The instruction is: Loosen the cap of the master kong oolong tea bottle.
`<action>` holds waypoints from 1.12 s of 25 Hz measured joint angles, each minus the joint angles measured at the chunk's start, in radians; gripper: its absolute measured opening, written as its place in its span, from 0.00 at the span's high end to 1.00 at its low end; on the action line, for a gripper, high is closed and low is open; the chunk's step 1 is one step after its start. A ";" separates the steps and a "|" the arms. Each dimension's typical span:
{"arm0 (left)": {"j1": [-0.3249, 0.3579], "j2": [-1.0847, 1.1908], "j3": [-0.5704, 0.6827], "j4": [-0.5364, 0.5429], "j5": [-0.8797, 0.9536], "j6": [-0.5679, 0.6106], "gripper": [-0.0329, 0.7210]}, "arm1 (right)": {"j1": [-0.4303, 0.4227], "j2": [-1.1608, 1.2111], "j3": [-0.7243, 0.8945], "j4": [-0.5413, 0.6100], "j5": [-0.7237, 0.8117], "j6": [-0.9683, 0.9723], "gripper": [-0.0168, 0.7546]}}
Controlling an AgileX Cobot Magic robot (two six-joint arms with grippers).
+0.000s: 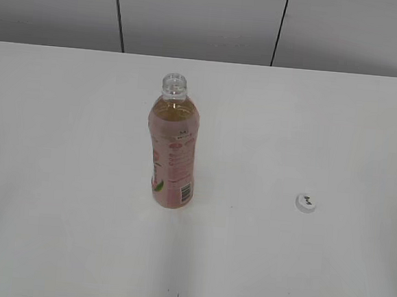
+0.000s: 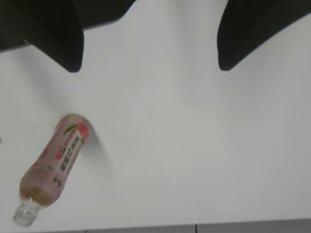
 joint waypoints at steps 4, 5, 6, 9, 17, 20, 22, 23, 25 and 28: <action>0.000 -0.098 0.021 -0.018 -0.044 0.017 0.27 | 0.000 -0.151 0.051 -0.002 -0.060 -0.024 0.33; 0.000 -0.115 0.021 -0.023 -0.048 0.026 0.28 | 0.000 -0.179 0.055 -0.003 -0.070 -0.025 0.33; 0.000 -0.123 0.021 -0.031 -0.052 0.041 0.28 | 0.000 -0.210 0.057 -0.003 -0.077 -0.026 0.33; 0.000 -0.127 0.021 -0.070 -0.055 0.098 0.28 | 0.000 -0.284 0.058 -0.004 -0.083 -0.026 0.33; 0.000 -0.128 0.021 -0.099 -0.058 0.141 0.31 | 0.000 -0.290 0.058 -0.009 -0.084 -0.025 0.33; 0.000 -0.128 0.021 -0.099 -0.058 0.141 0.31 | 0.000 -0.290 0.058 -0.009 -0.084 -0.023 0.33; 0.000 -0.128 0.021 -0.099 -0.058 0.141 0.32 | 0.000 -0.290 0.058 -0.009 -0.086 -0.022 0.33; 0.000 -0.128 0.021 -0.099 -0.058 0.141 0.32 | 0.000 -0.290 0.058 -0.009 -0.086 -0.022 0.33; 0.000 -0.128 0.021 -0.099 -0.058 0.141 0.32 | 0.000 -0.290 0.058 -0.009 -0.087 -0.022 0.33; 0.000 -0.128 0.021 -0.099 -0.058 0.142 0.32 | 0.000 -0.290 0.058 -0.009 -0.089 -0.022 0.33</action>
